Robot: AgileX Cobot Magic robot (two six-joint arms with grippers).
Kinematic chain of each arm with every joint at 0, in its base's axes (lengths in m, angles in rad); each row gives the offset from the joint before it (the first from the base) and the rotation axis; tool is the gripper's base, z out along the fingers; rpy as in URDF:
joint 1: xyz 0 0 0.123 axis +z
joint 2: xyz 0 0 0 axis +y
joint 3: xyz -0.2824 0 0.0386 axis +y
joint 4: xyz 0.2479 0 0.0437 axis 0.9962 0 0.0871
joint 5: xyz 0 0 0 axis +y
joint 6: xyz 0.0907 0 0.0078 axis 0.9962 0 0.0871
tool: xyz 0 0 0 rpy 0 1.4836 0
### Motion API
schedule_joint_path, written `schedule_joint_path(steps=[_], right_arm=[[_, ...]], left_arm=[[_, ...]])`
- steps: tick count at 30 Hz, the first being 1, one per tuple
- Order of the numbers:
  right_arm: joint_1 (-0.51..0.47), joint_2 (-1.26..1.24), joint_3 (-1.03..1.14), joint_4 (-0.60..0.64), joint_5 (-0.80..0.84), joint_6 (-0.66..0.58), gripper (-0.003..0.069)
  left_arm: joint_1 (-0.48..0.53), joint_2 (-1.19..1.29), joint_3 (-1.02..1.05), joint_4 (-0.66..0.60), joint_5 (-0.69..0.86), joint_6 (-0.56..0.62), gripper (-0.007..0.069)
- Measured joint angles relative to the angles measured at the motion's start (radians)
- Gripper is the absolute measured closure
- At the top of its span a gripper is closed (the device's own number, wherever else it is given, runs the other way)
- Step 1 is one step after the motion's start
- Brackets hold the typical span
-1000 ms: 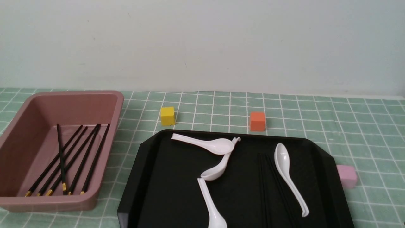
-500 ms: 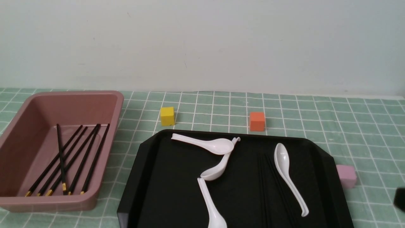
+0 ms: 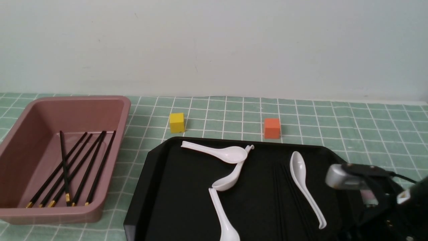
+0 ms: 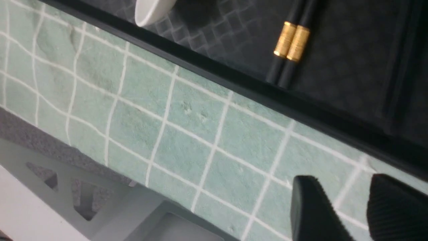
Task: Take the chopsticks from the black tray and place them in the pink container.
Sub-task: 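Move the gripper over the chopsticks on the black tray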
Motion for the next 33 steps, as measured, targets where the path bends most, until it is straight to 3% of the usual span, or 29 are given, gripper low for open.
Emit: schedule_joint_path(steps=[2, 9, 13, 18, 27, 30, 33], right_arm=[[0.049, 0.043, -0.033, -0.038, -0.025, 0.078, 0.0378], [0.228, 0.191, -0.160, -0.348, -0.165, 0.555, 0.0371], [0.281, 0.283, -0.208, -0.464, -0.196, 0.712, 0.0370], [0.290, 0.386, -0.238, -0.498, -0.230, 0.792, 0.0366], [0.290, 0.463, -0.259, -0.510, -0.238, 0.812, 0.0367], [0.290, 0.468, -0.263, -0.511, -0.225, 0.809, 0.0386], [0.290, 0.470, -0.265, -0.519, -0.218, 0.792, 0.0450]], left_arm=[[0.000, 0.000, 0.000, 0.000, 0.000, 0.000, 0.0386], [0.000, 0.000, 0.000, 0.000, 0.000, 0.000, 0.0386], [0.000, 0.000, 0.000, 0.000, 0.000, 0.000, 0.0386], [0.000, 0.000, 0.000, 0.000, 0.000, 0.000, 0.0386], [0.000, 0.000, 0.000, 0.000, 0.000, 0.000, 0.0386], [0.000, 0.000, 0.000, 0.000, 0.000, 0.000, 0.0386], [0.000, 0.000, 0.000, 0.000, 0.000, 0.000, 0.0386]])
